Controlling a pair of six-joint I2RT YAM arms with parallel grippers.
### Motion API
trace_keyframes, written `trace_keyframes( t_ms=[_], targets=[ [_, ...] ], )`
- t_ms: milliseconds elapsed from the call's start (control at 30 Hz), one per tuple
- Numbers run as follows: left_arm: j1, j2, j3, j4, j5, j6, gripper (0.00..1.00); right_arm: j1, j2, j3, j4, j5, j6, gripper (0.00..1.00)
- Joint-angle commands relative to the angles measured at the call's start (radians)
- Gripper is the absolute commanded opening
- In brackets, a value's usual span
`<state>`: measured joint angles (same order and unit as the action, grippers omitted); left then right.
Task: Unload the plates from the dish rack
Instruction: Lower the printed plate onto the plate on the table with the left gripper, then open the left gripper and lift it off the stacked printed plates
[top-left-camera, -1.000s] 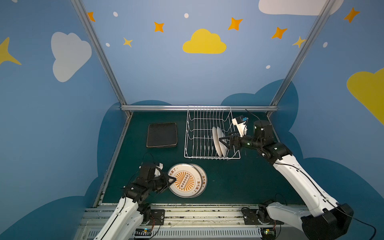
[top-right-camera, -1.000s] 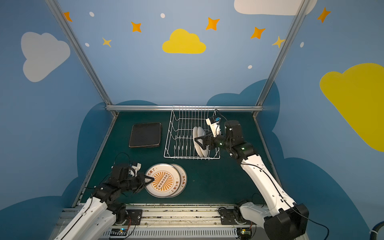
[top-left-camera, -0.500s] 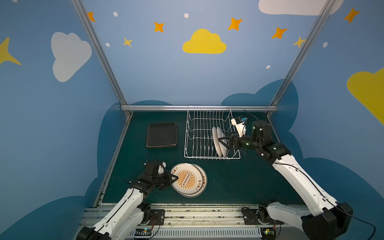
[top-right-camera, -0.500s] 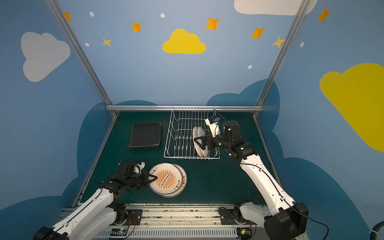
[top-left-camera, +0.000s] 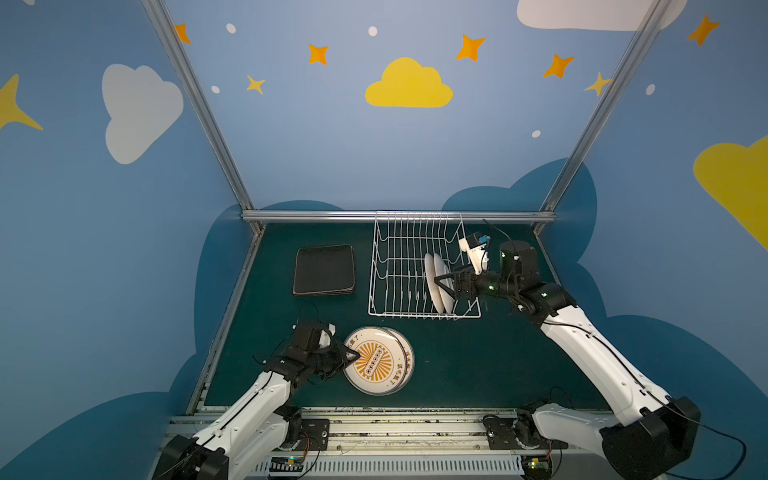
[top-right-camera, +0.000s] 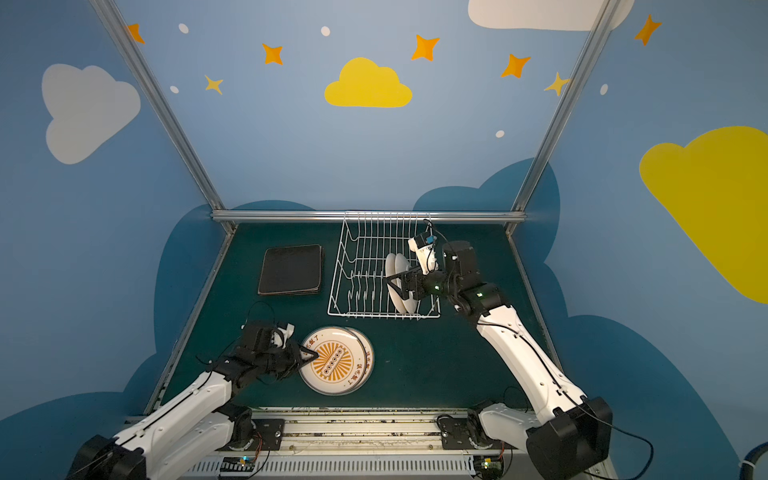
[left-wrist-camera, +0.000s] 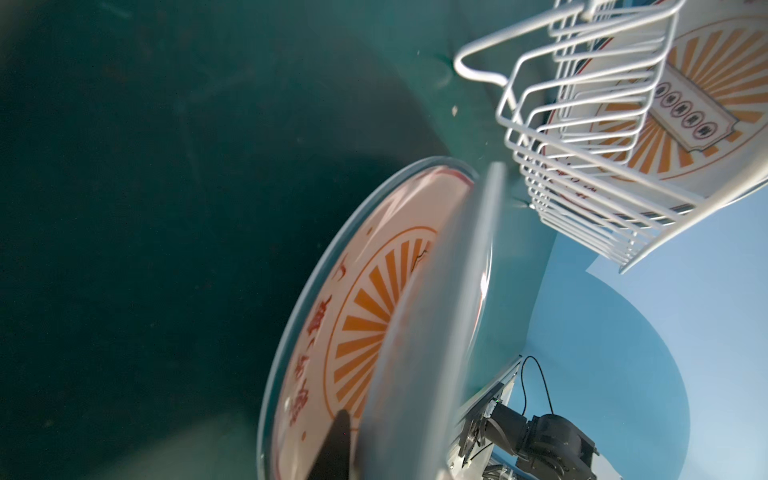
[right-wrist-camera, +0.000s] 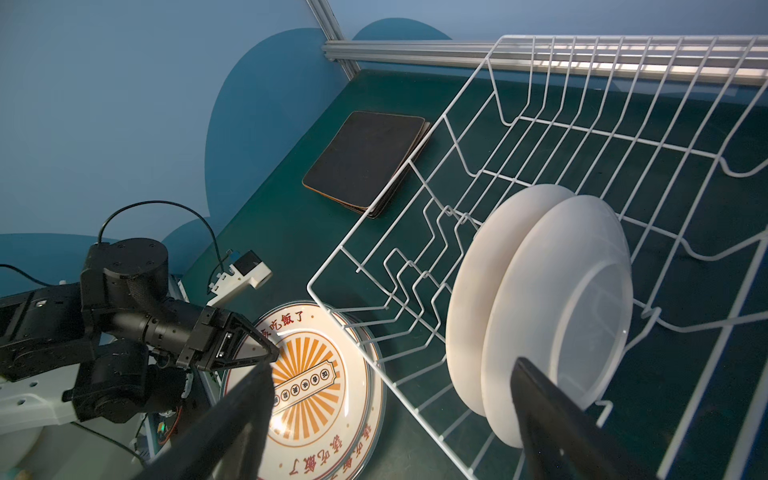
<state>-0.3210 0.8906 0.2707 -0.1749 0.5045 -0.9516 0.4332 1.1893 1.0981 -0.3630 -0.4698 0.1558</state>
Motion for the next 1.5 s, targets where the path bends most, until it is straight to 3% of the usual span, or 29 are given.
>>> trace_keyframes(
  t_ms=[0,467,767,1033,1467],
  targets=[
    [-0.002,0.006,0.01,0.021,0.011,0.015,0.33,0.007,0.006,0.02,0.007,0.01,0.009,0.89],
    [-0.007,0.069,0.081,-0.061,-0.03,0.063,0.82,0.014,0.021,0.031,0.005,0.013,0.01,0.88],
    [-0.014,0.119,0.117,-0.103,-0.064,0.078,0.99,0.018,0.027,0.034,0.005,0.016,0.011,0.89],
    [-0.021,0.138,0.167,-0.207,-0.151,0.099,0.99,0.021,0.034,0.035,0.009,0.018,0.017,0.89],
    [-0.09,0.288,0.286,-0.23,-0.172,0.121,0.99,0.024,0.039,0.042,0.009,0.019,0.02,0.88]
  ],
)
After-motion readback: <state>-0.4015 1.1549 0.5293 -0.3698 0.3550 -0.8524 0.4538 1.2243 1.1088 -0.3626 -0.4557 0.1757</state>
